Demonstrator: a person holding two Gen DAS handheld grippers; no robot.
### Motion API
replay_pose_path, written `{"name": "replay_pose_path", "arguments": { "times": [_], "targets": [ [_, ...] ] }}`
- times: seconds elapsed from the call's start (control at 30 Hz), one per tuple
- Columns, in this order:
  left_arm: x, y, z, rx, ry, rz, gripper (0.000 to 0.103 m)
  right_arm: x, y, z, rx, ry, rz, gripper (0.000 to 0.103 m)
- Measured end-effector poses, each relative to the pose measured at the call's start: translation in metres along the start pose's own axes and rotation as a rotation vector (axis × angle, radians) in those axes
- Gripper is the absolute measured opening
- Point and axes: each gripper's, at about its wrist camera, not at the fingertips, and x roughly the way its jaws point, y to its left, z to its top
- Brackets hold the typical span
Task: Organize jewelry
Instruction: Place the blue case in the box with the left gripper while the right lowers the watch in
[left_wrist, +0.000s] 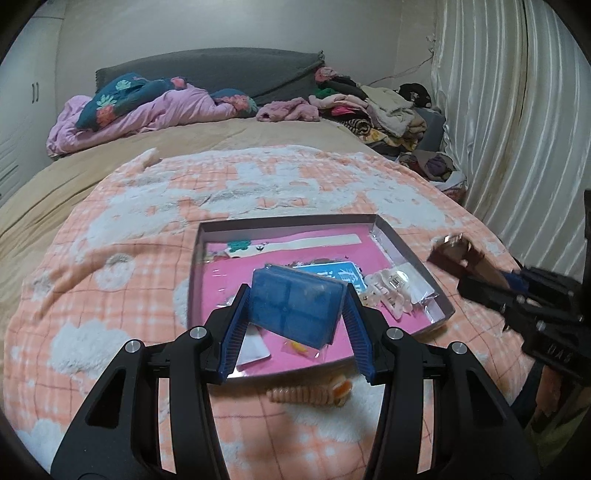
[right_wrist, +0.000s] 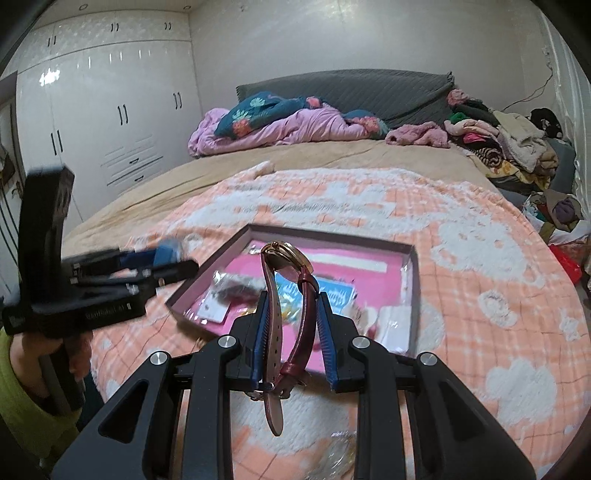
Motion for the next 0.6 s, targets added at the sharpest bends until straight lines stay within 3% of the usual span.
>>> {"name": "replay_pose_path", "arguments": {
  "times": [0.33,0.6],
  "targets": [
    [0.030,-0.006,0.002,0.005,0.037,-0.002,0.041,0.006,-0.019,0.022,0.018,-0.048,-0.026,0.024],
    [0.059,-0.003,-0.003,-0.005,0.097,0.021,0.041,0.038,-0.031,0.027,0.032,-0.015,-0.030,0.024]
  ]
}}
